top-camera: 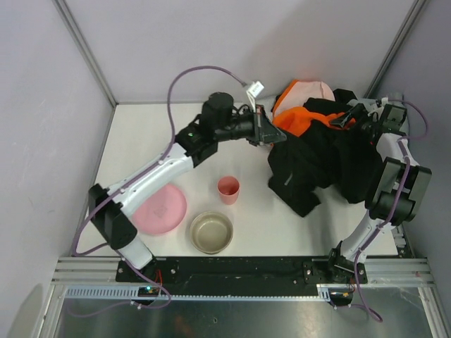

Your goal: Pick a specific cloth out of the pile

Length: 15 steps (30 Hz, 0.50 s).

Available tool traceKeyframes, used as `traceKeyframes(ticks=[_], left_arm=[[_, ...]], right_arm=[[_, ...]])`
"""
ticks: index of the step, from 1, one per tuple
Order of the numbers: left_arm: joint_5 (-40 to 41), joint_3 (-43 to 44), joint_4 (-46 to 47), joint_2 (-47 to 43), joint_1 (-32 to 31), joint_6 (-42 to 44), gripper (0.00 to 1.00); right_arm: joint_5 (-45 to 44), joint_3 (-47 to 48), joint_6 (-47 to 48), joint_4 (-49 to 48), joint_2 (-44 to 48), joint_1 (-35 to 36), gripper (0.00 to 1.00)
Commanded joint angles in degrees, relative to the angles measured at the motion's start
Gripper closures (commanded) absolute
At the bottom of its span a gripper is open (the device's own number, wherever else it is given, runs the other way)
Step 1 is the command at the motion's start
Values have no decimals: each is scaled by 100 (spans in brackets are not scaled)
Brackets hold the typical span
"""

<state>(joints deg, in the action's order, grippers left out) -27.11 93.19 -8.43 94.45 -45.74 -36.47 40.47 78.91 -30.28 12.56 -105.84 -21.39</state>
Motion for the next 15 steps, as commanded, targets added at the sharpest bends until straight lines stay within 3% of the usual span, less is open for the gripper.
traceKeyframes(ticks=[1,5,15], left_arm=[[-429,490,552,-932,393,13,99],[-470,511,495,-1258,810,-74,99],[-825,641,373,-1542,1658,-243,99]], right_arm=[[-814,-385,448,1082,434,-242,8],[-903,-737,514,1128,1043,-278,1],[-1451,-1837,546,1172,2550,-357,1]])
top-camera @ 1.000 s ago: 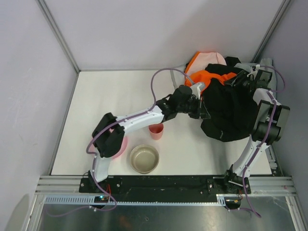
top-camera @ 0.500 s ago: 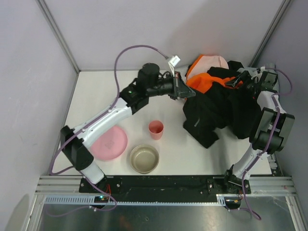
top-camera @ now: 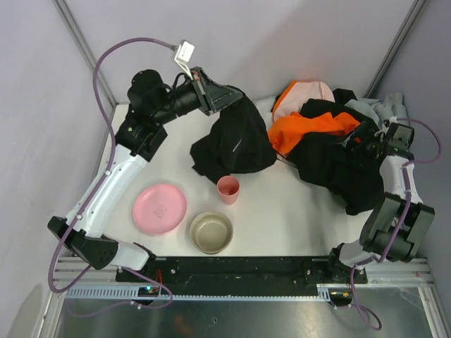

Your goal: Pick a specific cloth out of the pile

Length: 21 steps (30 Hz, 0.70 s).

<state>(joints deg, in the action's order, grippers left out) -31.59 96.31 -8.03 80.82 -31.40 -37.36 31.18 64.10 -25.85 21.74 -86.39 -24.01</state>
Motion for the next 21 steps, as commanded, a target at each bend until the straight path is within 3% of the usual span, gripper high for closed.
traceKeyframes(ticks=[1,8,21], left_arm=[[-424,349,327,-170,289,-190,99],[-685,376,324,-184,749,-339,99],[-1078,201,309,-403,1720,-497,99]], right_arm=[[-598,-451,87,262,781,-104,1],[-575,-969,67,304,1736,-130,1],[-530,-1231,163,526,2611,-130,1]])
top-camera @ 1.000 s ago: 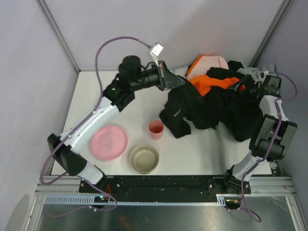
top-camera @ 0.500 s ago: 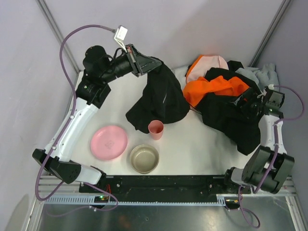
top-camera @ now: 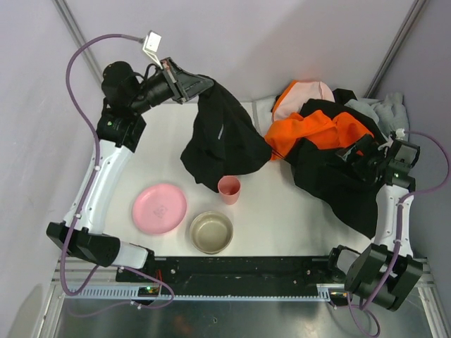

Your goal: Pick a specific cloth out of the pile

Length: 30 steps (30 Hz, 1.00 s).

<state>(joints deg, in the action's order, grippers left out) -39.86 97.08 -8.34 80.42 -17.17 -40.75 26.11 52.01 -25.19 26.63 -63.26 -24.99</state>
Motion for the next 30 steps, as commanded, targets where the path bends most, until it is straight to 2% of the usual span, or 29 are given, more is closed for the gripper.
traceKeyframes(ticks=[1,17,30], left_arm=[[-299,157,341,-366,370,-173,99],[-844,516,342,-678,2070,-590,99],[-651,462,341,-932,2331,-534,99]], right_arm=[[-34,-32,104,53,342,-32,1],[-127,-77,257,296,1037,-32,1],[-135,-81,244,365,1156,-32,1]])
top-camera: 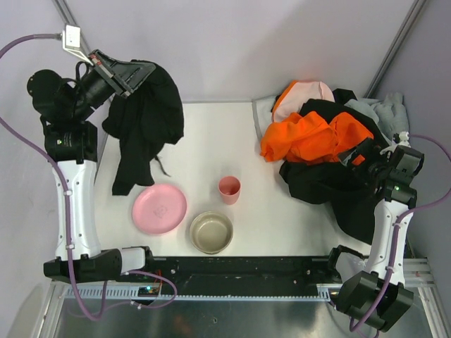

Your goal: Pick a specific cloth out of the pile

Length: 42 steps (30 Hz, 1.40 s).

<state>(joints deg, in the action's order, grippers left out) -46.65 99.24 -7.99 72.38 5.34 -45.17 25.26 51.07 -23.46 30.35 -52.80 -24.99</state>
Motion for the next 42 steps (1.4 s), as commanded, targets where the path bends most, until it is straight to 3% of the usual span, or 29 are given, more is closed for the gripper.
traceKeyframes(ticks=[1,16,30,35,42], left_arm=[[18,237,307,-119,80,-95,99],[113,129,304,161,208,83,99],[241,965,301,1127,341,241,99],[352,418,299,1114,412,498,99],[703,-1072,310,867,503,1052,99]], right_arm=[[-49,6,75,0,115,-32,1],[55,-9,68,-37,175,-32,1],[291,-10,-24,-102,208,14,1],[285,-9,4,-66,208,35,1],[252,-14,56,-26,183,62,1]])
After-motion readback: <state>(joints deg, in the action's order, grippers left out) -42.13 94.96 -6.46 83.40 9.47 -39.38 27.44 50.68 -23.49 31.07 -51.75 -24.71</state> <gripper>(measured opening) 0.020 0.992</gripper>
